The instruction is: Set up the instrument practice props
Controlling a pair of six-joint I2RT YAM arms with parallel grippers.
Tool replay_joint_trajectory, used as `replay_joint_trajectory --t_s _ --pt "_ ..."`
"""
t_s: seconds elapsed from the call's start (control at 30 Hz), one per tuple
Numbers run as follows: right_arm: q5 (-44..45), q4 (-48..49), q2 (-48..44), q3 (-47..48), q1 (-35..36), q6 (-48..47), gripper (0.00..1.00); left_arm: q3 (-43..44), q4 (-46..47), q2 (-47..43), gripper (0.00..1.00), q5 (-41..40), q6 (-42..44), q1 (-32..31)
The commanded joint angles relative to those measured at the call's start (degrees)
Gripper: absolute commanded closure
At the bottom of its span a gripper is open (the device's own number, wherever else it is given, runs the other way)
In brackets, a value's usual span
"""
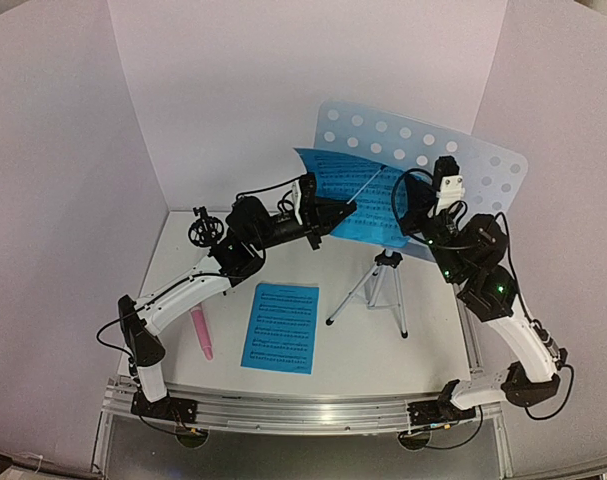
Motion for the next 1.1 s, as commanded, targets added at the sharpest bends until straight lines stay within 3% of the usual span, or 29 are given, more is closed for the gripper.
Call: replay_joint_trajectory --t_s 0.0,0.23,0.4,0.63,0.7,0.8,0.93,1.07 --pt "2.27 2.91 -2.06 0.06 -0.35 1.50 1.00 -1.11 -0.71 -1.94 1.00 0.68 -1.29 -0.03" --pt "2.64 2.92 -1.98 -0.14 -0.33 2.51 1.00 -1.38 -1.05 -2.10 0.98 0.33 -0.65 -0.03" --pt "2.69 3.00 -2.15 -0.59 -0.33 3.23 1.00 -1.77 -1.12 -2.60 0.80 0.32 0.46 0.00" --pt "2.55 3.04 -2.18 -0.93 -0.33 4.04 1.00 -3.35 -0.07 -4.82 0.64 1.24 3.24 -0.02" --pt "2.54 3.07 -2.42 -1.21 -0.32 4.27 1.00 -4.32 0.36 -6.10 0.65 2.46 4.09 -0.03" --pt "2.50 3.09 -2.69 -1.49 -0.32 4.56 1.00 -5.41 -0.71 -7.30 0.82 4.27 4.42 -0.03" --pt "2.77 3.09 -2.66 -1.71 -0.33 4.45 1.00 -7.02 -0.37 -8.02 0.74 3.63 4.59 -0.02" --pt "2.80 3.09 -2.64 -1.87 -0.36 4.51 1.00 -7.09 -0.25 -7.95 0.74 3.03 4.93 0.06"
